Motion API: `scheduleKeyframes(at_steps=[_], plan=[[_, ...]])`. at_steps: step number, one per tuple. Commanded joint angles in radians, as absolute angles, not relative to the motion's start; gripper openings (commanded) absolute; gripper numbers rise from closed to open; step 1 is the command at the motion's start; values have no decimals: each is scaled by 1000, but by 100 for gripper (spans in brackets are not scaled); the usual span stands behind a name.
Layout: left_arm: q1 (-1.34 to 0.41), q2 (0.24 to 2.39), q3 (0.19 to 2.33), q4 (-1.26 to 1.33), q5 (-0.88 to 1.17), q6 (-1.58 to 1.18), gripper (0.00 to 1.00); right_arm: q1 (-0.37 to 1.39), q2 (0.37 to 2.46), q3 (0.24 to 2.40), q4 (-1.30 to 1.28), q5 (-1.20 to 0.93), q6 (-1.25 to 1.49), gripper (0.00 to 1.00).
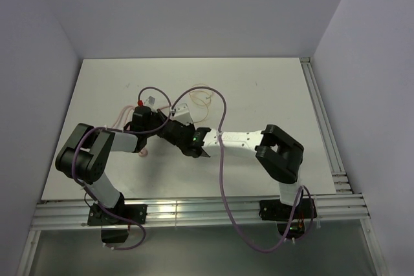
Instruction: Insert the plug
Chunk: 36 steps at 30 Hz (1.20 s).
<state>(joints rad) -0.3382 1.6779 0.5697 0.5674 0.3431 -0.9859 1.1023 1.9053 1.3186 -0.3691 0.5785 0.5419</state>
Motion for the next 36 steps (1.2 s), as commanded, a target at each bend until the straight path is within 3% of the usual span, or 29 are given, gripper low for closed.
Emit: scheduleKeyframes(at_steps=[1, 14, 19, 23, 25, 29, 31, 33, 34, 36], plan=[[-347, 1706, 526, 394, 327, -953, 0, 1112, 1999, 1201, -414, 526, 630, 0], [-348, 1686, 523, 385, 330, -948, 0, 1086, 1970, 1296, -416, 448, 482, 2], [-348, 1674, 520, 377, 322, -945, 0, 1077, 1916, 1278, -385, 417, 457, 30], [-348, 1680, 523, 380, 327, -943, 0, 1062, 1884, 1293, -386, 402, 439, 62], [-348, 1680, 525, 382, 330, -946, 0, 1058, 1876, 1318, -397, 408, 425, 70], [-348, 1666, 532, 370, 327, -943, 1, 1049, 1807, 1335, -425, 405, 422, 73], [-348, 1646, 537, 347, 319, -937, 4, 1046, 1769, 1331, -440, 391, 426, 76], [-348, 1623, 540, 313, 304, -930, 16, 1039, 1715, 1325, -478, 388, 434, 76], [-348, 1596, 540, 304, 295, -922, 30, 1035, 1695, 1318, -494, 390, 442, 76], [-348, 1559, 532, 279, 270, -914, 44, 1019, 1629, 1280, -526, 397, 449, 76]])
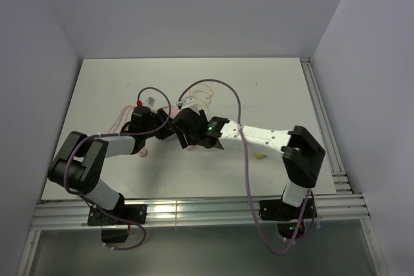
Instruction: Insert the plug
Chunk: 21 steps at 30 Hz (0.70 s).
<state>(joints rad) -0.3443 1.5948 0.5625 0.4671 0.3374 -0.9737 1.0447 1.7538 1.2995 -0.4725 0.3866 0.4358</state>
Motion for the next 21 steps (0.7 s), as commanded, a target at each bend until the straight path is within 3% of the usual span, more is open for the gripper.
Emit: scheduleKeyframes(at_steps=[1, 4, 10, 19, 21], plan=[[-348, 1521, 531, 256, 261, -905, 53, 1012, 1570, 1260, -529, 394, 448, 76], [-348, 1438, 531, 198, 229, -887, 60, 980, 1438, 1155, -526, 358, 462, 75], [-348, 1234, 537, 57, 120, -850, 63, 841, 1223, 962, -538, 316, 534, 73], [-348, 941, 523, -74, 116, -842, 61, 632, 1204, 812, -624, 295, 656, 79], [-347, 885, 529, -96, 130, -835, 62, 557, 1198, 773, -629, 278, 689, 84]])
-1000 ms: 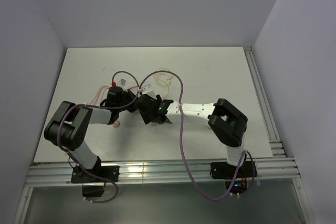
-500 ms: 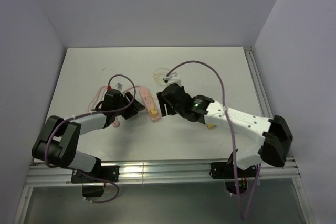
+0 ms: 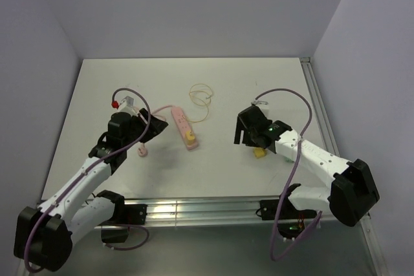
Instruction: Insert the plug
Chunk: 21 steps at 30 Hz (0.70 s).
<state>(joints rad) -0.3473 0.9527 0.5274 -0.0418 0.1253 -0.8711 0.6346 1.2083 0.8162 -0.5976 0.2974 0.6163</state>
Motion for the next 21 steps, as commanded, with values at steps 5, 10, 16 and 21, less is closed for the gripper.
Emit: scheduleKeyframes(at_steps=[5, 10, 16, 21], plan=[[-348, 830, 564, -130, 156, -816, 62, 479, 1180, 739, -673, 287, 761, 99], [-348, 834, 574, -118, 184, -811, 62, 437, 1143, 700, -699, 288, 876, 100], [-348, 847, 560, -89, 221, -822, 61, 426, 1166, 703, -761, 305, 1072, 96], [-348, 836, 575, -110, 222, -807, 62, 426, 1164, 707, -753, 362, 1167, 87]])
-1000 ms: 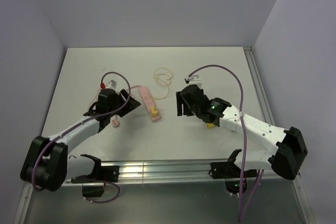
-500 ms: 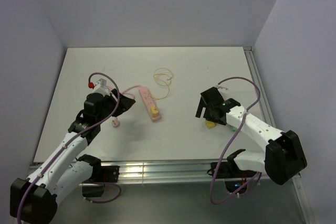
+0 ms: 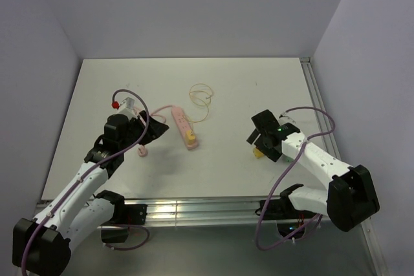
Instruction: Insert the plug
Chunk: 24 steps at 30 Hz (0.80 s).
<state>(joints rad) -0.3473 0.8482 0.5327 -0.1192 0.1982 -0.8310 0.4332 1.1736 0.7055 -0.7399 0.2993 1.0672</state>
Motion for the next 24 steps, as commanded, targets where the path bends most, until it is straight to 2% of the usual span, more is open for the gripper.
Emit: scheduleKeyframes(at_steps=[1, 5, 18, 22, 24], plan=[[-348, 833, 577, -118, 219, -802, 62, 428, 1167, 710, -752, 376, 1172, 85], [-348, 798, 592, -152, 212, -790, 62, 422, 1232, 729, -752, 388, 1170, 81], [-348, 765, 604, -179, 225, -776, 63, 419, 1353, 712, -654, 383, 1166, 78], [-348, 750, 609, -192, 224, -772, 63, 417, 1385, 704, -638, 371, 1157, 67], [-348, 742, 614, -204, 219, -769, 64, 416, 1385, 698, -631, 362, 1158, 54]])
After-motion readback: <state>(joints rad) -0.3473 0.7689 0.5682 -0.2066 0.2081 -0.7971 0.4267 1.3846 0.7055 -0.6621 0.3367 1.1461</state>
